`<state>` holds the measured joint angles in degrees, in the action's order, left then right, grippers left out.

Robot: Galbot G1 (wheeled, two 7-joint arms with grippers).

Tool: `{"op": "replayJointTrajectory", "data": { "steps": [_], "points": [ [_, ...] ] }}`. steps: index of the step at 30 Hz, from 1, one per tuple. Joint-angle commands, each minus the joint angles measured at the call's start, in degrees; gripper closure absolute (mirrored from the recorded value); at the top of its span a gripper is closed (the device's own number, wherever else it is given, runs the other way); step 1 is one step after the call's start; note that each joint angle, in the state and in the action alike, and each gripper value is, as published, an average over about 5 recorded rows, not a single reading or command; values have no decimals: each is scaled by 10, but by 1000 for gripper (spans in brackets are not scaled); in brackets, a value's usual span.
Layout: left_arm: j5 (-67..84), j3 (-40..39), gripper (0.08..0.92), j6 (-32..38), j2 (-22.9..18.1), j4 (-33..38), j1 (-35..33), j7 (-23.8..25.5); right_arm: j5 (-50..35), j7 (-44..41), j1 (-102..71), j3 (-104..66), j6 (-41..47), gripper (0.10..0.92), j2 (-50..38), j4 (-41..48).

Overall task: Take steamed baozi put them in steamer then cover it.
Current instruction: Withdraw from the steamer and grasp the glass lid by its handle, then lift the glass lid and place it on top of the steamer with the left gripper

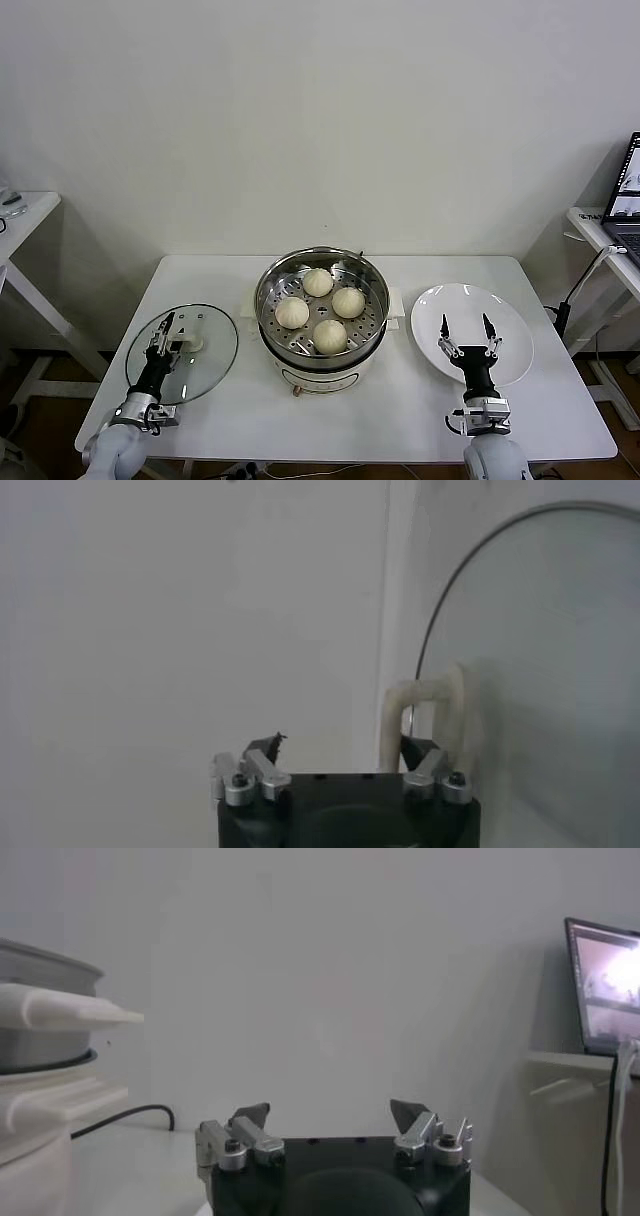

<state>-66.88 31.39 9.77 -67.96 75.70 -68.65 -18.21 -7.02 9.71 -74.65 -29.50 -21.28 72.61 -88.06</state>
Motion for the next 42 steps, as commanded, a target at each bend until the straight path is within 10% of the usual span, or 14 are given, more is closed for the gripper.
{"op": "replayJointTrajectory", "data": {
  "steps": [1,17,32,42],
  "points": [
    [-4,-2,364,-4,-1,-24,11,8,2,1,1,-1,0,203,0,-1],
    [-2,14,794,7,-2,-12,8,5,8,0,4,0,-5,203,3,4],
    [68,127,804,-58,44,300,-63,39,15,0,8,2,-7,203,10,2],
    [83,39,804,-137,49,503,-56,95,16,1,2,-4,-7,203,10,-6]
  ]
}}
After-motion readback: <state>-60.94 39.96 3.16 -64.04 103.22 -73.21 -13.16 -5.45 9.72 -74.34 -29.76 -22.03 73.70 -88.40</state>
